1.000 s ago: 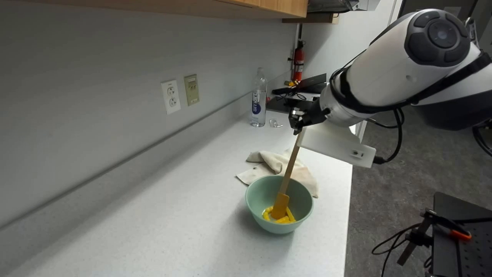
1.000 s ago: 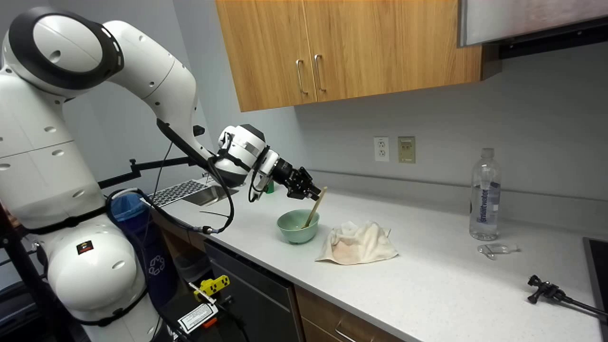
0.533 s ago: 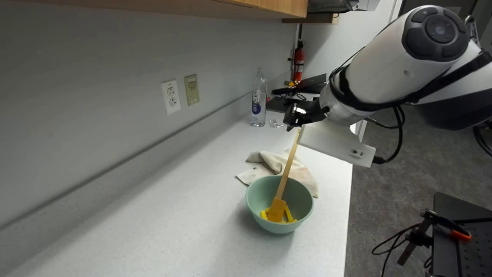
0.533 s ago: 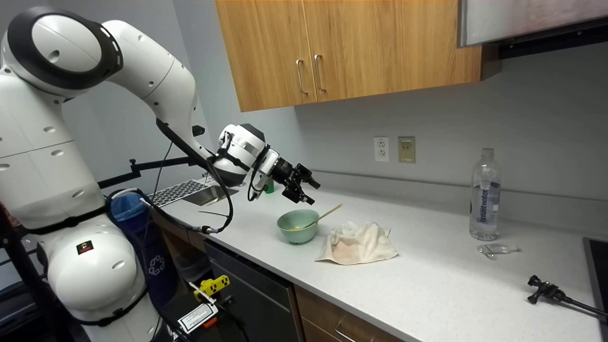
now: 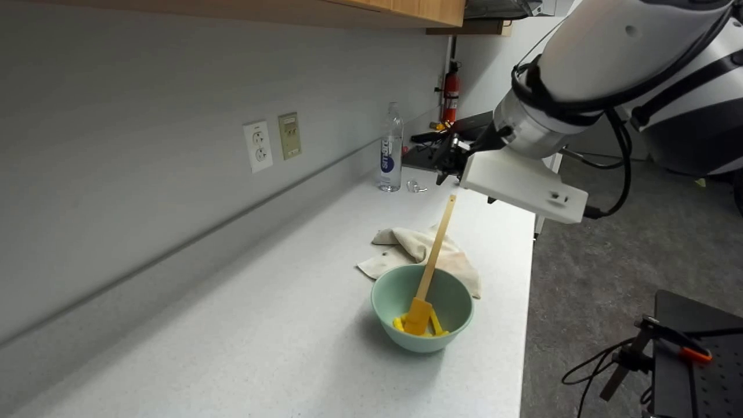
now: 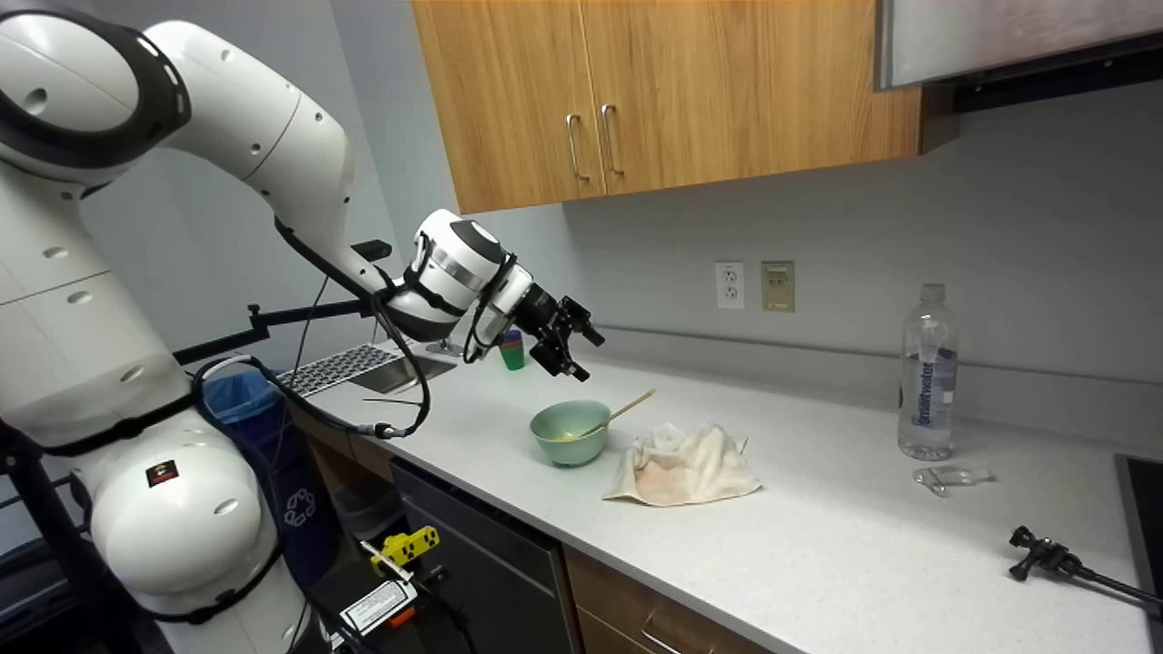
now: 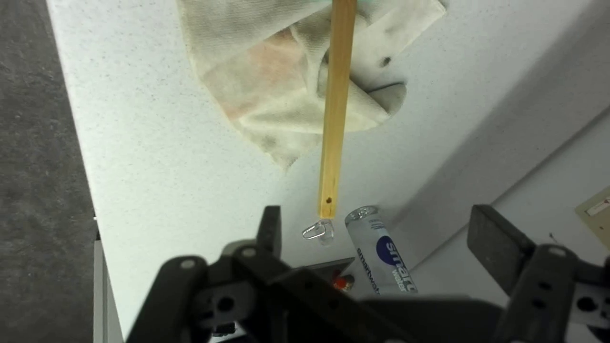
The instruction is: Use the spatula to stir the contents in the green bowl
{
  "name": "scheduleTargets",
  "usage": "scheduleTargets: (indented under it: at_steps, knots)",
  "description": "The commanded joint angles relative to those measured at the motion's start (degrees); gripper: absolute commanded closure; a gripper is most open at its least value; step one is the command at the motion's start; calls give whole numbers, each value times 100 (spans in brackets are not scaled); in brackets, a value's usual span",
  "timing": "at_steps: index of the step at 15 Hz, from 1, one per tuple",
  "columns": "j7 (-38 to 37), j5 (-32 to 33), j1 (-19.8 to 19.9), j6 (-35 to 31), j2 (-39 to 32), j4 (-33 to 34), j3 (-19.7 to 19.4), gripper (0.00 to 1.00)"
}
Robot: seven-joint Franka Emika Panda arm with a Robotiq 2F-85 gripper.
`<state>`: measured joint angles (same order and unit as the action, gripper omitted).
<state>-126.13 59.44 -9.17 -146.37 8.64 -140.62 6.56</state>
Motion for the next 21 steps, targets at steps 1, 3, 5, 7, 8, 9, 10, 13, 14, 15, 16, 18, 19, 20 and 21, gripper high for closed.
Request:
scheduleTargets:
  at_steps: [1, 3, 5, 7, 8, 9, 10, 13, 14, 15, 16, 18, 19, 20, 21]
  knots:
    - [1127, -1101, 112, -268, 723, -451, -190, 0]
    - [1711, -1858, 136, -345, 1065, -636, -319, 0]
    - [2204, -2586, 182, -419, 1440, -815, -404, 0]
    - [2602, -3316, 267, -499, 1810, -965, -438, 0]
    - [2757, -3664, 332, -529, 1972, -1025, -428, 0]
    - [2986, -4027, 351, -545, 2117, -1078, -442, 0]
    - [3130, -4333, 401, -550, 2246, -1131, -442, 0]
    - [3698, -5347, 373, -500, 2591, -1280, -540, 0]
    - [3859, -5641, 364, -462, 2673, -1309, -556, 0]
    - [3988, -5877, 388, -422, 2746, -1330, -546, 0]
    - [4106, -6107, 403, -384, 2814, -1355, -541, 0]
    - [4253, -6486, 450, -347, 2905, -1384, -507, 0]
    - [4170, -6409, 618, -332, 2603, -1201, -270, 0]
    - [4210, -6479, 637, -326, 2618, -1209, -250, 0]
    - [4201, -6480, 672, -326, 2607, -1209, -211, 0]
